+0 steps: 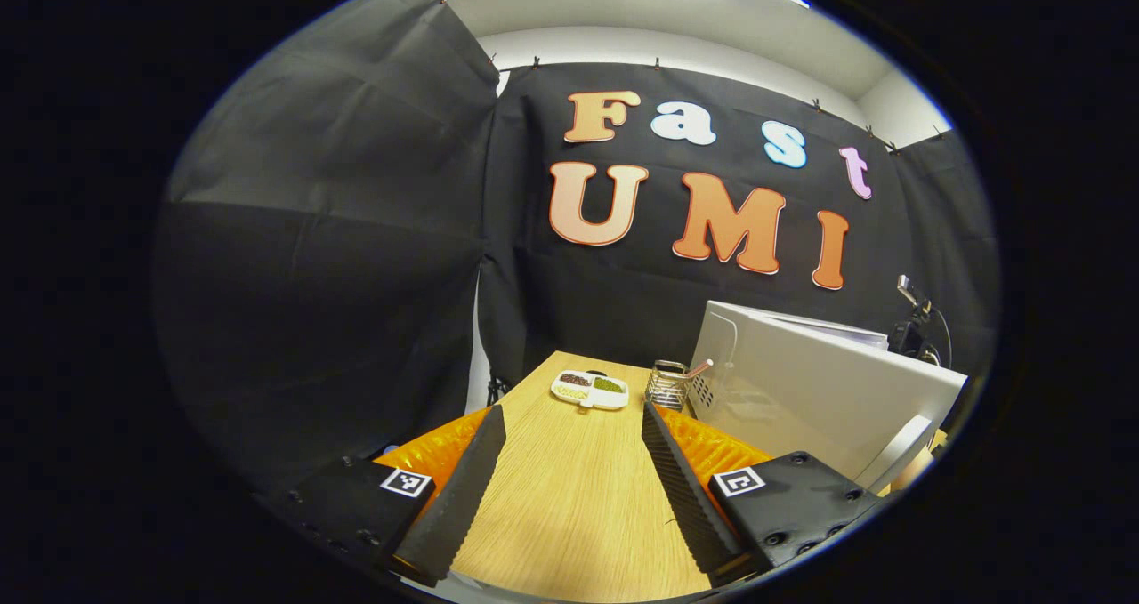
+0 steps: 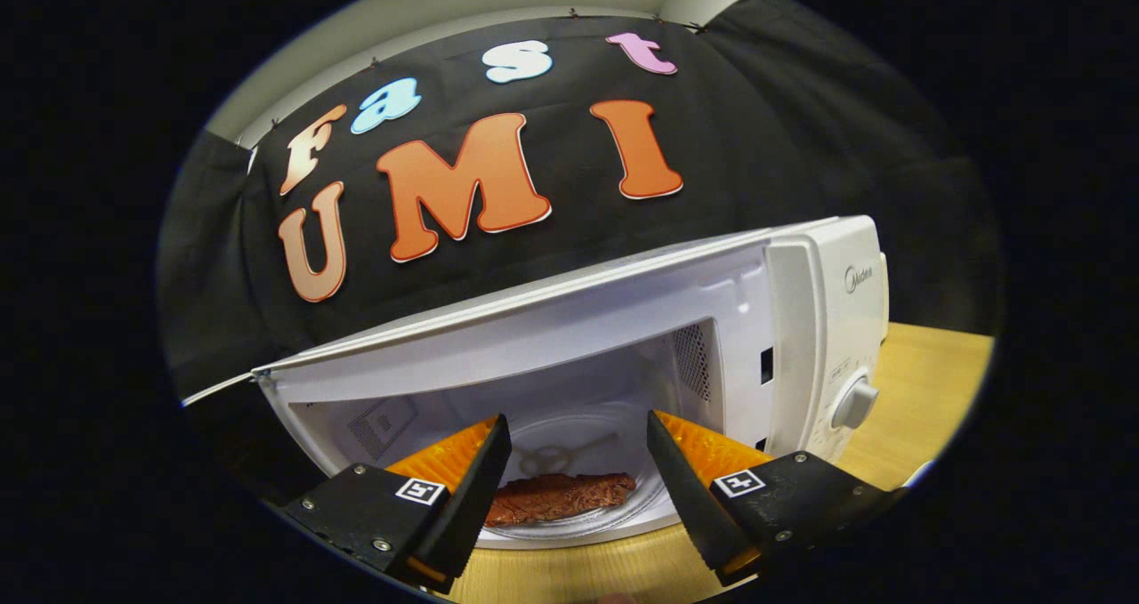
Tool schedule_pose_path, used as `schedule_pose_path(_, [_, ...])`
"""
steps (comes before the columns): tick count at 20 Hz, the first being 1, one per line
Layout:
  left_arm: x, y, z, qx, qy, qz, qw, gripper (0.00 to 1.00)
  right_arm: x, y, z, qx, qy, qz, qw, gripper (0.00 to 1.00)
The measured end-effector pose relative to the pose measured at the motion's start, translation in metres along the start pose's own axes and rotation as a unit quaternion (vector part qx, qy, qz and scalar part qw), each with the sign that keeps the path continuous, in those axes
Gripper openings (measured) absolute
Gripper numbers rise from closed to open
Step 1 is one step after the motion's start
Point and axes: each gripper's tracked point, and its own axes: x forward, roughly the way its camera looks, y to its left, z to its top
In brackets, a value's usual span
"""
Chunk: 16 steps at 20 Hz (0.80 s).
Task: Open the microwave oven with the left hand, put the food in, and close the microwave oven.
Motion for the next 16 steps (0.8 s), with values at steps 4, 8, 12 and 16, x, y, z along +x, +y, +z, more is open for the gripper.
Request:
schedule_pose_path(4, [-0.003, -0.018, -0.001, 0.003, 0.001, -0.013, 1.0, 0.97, -0.036, -0.009, 0.022, -0.039, 0.0, 0.026, 0.999, 0.94])
schedule_pose_path(8, [-0.011, -0.04, -0.004, 0.001, 0.006, -0.027, 1.0, 0.97, -0.075, -0.031, 0.053, -0.063, -0.005, 0.042, 0.997, 0.95])
schedule_pose_path(12, [-0.022, -0.057, -0.007, 0.013, 0.005, -0.035, 0.999, 0.97, -0.108, -0.064, 0.087, -0.074, -0.017, 0.041, 0.996, 0.94])
schedule_pose_path(16, [-0.026, -0.077, -0.017, 0.015, 0.016, -0.05, 0.999, 0.97, -0.137, -0.103, 0.119, -0.086, -0.029, 0.03, 0.995, 0.94])
